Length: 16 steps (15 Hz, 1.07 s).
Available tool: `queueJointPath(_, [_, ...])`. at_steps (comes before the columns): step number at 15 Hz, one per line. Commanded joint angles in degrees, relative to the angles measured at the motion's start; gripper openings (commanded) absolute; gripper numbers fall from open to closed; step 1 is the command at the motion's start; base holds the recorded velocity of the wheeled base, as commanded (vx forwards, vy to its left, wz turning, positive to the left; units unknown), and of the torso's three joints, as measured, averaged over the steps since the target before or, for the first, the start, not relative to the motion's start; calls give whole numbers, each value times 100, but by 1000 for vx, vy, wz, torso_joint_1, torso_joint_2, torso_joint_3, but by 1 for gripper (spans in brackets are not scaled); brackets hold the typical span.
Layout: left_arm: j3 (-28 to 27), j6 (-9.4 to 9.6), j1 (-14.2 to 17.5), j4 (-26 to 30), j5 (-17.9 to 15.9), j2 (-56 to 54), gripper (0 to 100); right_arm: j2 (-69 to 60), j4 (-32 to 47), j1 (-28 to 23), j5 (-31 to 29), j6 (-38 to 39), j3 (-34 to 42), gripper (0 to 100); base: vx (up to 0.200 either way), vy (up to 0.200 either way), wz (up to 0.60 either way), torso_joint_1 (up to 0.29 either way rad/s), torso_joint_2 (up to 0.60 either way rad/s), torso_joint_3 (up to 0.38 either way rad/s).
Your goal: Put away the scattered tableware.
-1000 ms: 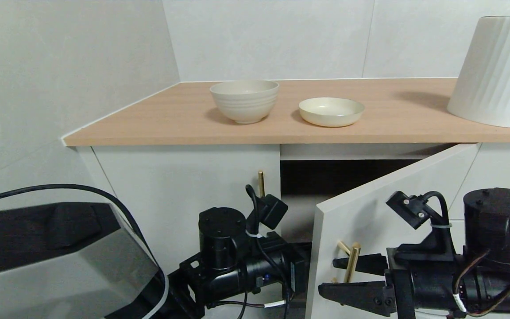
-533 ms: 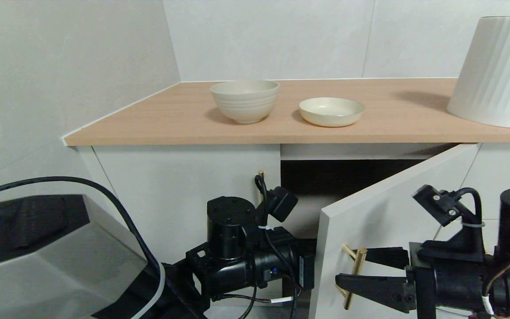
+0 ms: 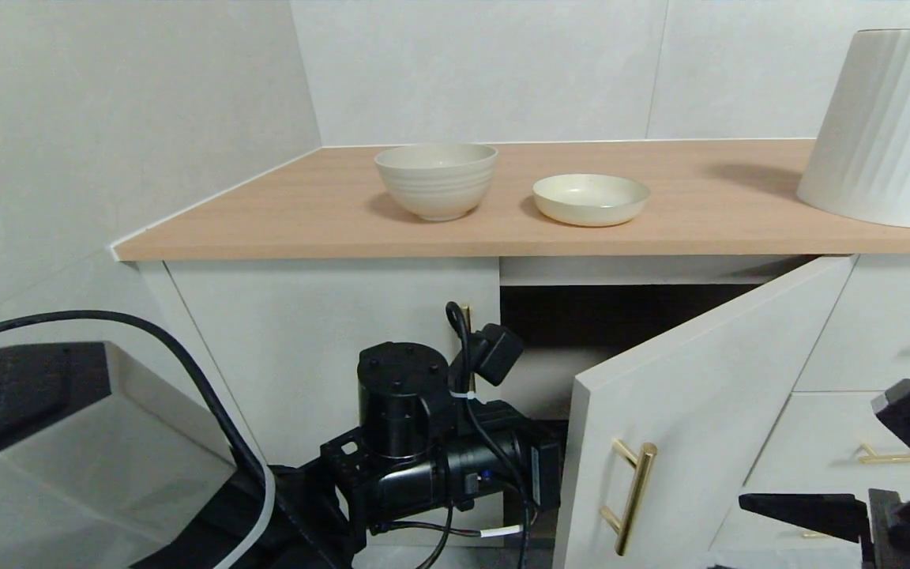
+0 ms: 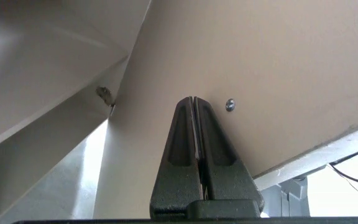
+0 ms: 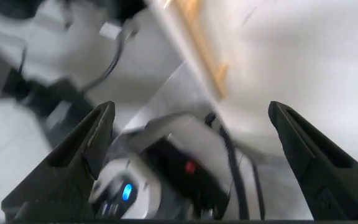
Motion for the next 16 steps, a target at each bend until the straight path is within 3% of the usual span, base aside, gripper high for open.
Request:
queueJointPath(1, [7, 3, 0, -4, 6, -3, 0, -580, 148, 164, 45, -8, 11, 100, 0, 0, 0, 0, 0, 0])
queueJointPath(6, [-11, -6, 0, 14, 6, 59, 0, -616, 157, 243, 89, -8, 72, 100, 0, 0, 0, 0, 0, 0])
queueJointPath(12, [-213, -6, 0, 339, 15, 15, 0, -668, 157, 401, 81, -184, 160, 100, -200, 0, 0, 3, 2, 1])
queueJointPath(16, [-574, -6, 0, 638, 15, 164, 0, -677, 157, 401, 72, -210, 187, 100, 0, 0, 0, 0, 0, 0])
